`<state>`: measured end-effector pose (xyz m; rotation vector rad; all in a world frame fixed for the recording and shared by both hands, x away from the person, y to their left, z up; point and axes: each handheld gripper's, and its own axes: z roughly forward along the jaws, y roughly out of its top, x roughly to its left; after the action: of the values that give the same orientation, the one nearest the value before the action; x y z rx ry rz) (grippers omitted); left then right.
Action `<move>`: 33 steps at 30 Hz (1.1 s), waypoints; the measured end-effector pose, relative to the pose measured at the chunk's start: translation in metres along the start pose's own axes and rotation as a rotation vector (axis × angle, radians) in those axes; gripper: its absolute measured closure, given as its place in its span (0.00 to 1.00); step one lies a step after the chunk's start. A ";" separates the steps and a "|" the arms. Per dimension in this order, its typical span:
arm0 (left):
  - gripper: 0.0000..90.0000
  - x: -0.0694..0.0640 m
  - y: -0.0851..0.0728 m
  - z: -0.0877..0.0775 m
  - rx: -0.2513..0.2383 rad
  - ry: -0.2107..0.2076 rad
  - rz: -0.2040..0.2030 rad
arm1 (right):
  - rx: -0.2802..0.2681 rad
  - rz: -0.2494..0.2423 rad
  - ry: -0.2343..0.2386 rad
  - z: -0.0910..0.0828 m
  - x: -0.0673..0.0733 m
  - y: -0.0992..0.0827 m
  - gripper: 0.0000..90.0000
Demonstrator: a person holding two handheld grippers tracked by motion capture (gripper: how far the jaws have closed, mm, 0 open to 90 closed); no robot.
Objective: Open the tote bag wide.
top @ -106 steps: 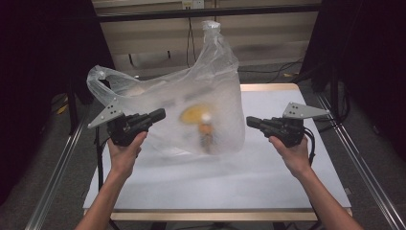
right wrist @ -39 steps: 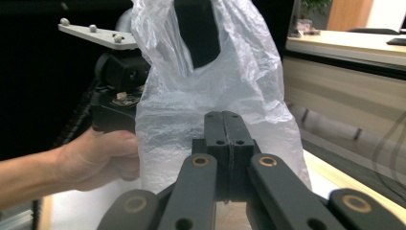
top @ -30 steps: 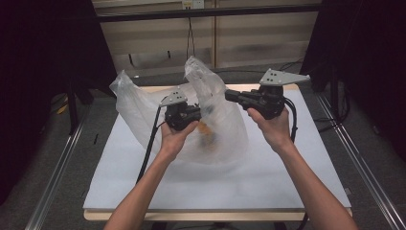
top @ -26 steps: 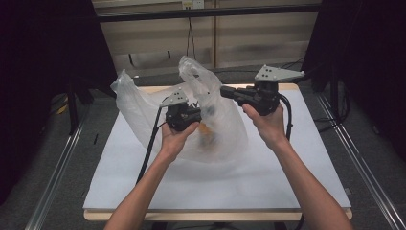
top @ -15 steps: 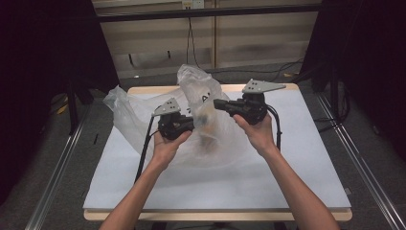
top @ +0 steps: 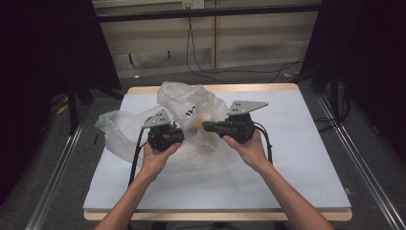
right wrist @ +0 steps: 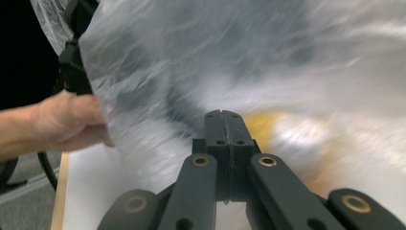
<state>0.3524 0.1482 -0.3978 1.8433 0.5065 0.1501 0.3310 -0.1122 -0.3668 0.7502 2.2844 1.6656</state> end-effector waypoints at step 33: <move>1.00 0.002 -0.045 0.022 0.149 0.010 0.066 | 0.358 0.087 -0.111 0.038 -0.048 -0.112 1.00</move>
<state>0.3502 0.1413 -0.4475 2.0071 0.4745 0.1707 0.3586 -0.1315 -0.4903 1.0004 2.5308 1.2216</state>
